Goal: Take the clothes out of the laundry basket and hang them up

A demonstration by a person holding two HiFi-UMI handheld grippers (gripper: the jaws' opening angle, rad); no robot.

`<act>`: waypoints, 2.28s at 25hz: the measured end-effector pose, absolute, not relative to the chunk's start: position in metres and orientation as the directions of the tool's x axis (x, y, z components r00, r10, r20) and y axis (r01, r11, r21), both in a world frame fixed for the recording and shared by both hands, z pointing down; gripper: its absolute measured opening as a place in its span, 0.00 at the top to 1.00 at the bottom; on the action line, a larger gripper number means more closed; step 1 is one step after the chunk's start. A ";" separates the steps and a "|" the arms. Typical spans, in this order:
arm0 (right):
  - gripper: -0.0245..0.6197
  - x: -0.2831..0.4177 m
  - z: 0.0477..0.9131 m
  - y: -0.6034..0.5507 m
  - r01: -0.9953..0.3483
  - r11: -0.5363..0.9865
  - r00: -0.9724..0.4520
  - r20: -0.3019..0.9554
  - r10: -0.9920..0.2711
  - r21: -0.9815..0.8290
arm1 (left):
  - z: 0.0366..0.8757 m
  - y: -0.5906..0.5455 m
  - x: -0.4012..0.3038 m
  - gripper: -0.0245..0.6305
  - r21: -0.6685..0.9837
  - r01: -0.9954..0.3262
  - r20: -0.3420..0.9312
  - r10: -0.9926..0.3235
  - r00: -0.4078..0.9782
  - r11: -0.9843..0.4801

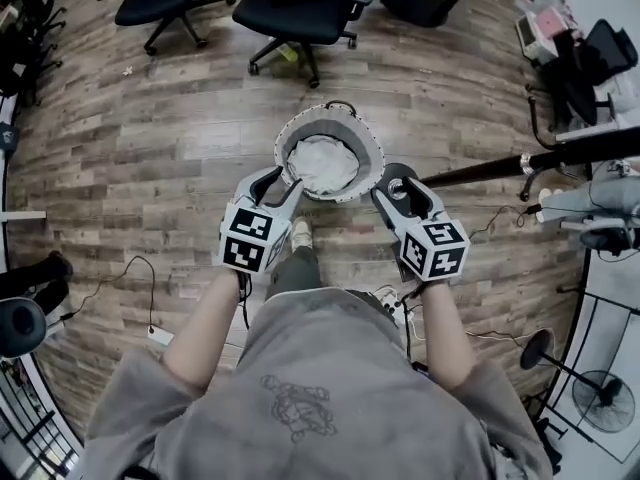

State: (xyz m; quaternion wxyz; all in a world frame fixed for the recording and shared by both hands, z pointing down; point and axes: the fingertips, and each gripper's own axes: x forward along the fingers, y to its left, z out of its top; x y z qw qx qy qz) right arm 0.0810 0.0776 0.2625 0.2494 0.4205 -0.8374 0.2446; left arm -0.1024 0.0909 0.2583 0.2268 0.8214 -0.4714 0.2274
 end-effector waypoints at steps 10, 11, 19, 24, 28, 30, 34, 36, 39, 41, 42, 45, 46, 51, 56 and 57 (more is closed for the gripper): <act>0.51 0.059 0.389 0.014 -0.856 0.449 -0.464 0.762 -0.452 -0.255 | 0.377 0.027 -0.115 0.72 0.185 -0.867 0.706 -0.552 0.444 -0.462; 0.51 0.058 0.400 0.010 -0.858 0.438 -0.463 0.770 -0.439 -0.267 | 0.390 0.022 -0.116 0.72 0.192 -0.872 0.715 -0.545 0.438 -0.450; 0.50 0.047 0.486 -0.034 -0.874 0.383 -0.444 0.811 -0.380 -0.300 | 0.473 -0.017 -0.113 0.72 0.255 -0.896 0.759 -0.498 0.418 -0.364; 0.50 0.048 0.543 -0.050 -0.872 0.392 -0.434 0.831 -0.347 -0.293 | 0.521 -0.034 -0.108 0.72 0.262 -0.901 0.777 -0.478 0.409 -0.346; 0.50 0.053 0.583 -0.050 -0.871 0.391 -0.432 0.844 -0.317 -0.298 | 0.561 -0.035 -0.099 0.72 0.279 -0.900 0.795 -0.446 0.412 -0.334; 0.50 0.056 0.599 -0.056 -0.870 0.395 -0.428 0.847 -0.315 -0.293 | 0.578 -0.041 -0.098 0.72 0.283 -0.905 0.796 -0.449 0.406 -0.318; 0.50 0.063 0.636 -0.058 -0.871 0.403 -0.417 0.857 -0.303 -0.281 | 0.614 -0.045 -0.097 0.72 0.287 -0.914 0.806 -0.443 0.392 -0.286; 0.50 0.065 0.655 -0.063 -0.871 0.406 -0.413 0.859 -0.301 -0.276 | 0.634 -0.048 -0.096 0.72 0.287 -0.917 0.812 -0.436 0.387 -0.278; 0.50 0.064 0.683 -0.072 -0.872 0.405 -0.412 0.857 -0.309 -0.273 | 0.665 -0.052 -0.093 0.72 0.288 -0.916 0.819 -0.424 0.386 -0.279; 0.50 0.061 0.702 -0.076 -0.872 0.402 -0.416 0.854 -0.312 -0.278 | 0.684 -0.054 -0.092 0.72 0.290 -0.917 0.824 -0.416 0.385 -0.275; 0.51 0.060 0.711 -0.077 -0.872 0.400 -0.418 0.855 -0.308 -0.282 | 0.693 -0.054 -0.090 0.72 0.294 -0.917 0.825 -0.414 0.386 -0.269; 0.51 0.060 0.737 -0.078 -0.871 0.396 -0.419 0.859 -0.294 -0.289 | 0.720 -0.053 -0.081 0.72 0.317 -0.913 0.824 -0.403 0.399 -0.256; 0.51 0.060 0.745 -0.079 -0.870 0.398 -0.420 0.859 -0.292 -0.291 | 0.730 -0.054 -0.079 0.72 0.323 -0.912 0.824 -0.399 0.402 -0.253; 0.52 0.059 0.792 -0.078 -0.872 0.373 -0.430 0.861 -0.272 -0.318 | 0.778 -0.059 -0.074 0.72 0.330 -0.917 0.836 -0.383 0.394 -0.223; 0.52 0.065 0.832 -0.068 -0.884 0.363 -0.400 0.879 -0.260 -0.295 | 0.824 -0.056 -0.070 0.72 0.311 -0.923 0.854 -0.359 0.376 -0.225; 0.52 0.067 0.840 -0.067 -0.886 0.359 -0.397 0.881 -0.259 -0.293 | 0.831 -0.056 -0.069 0.72 0.305 -0.924 0.857 -0.356 0.372 -0.230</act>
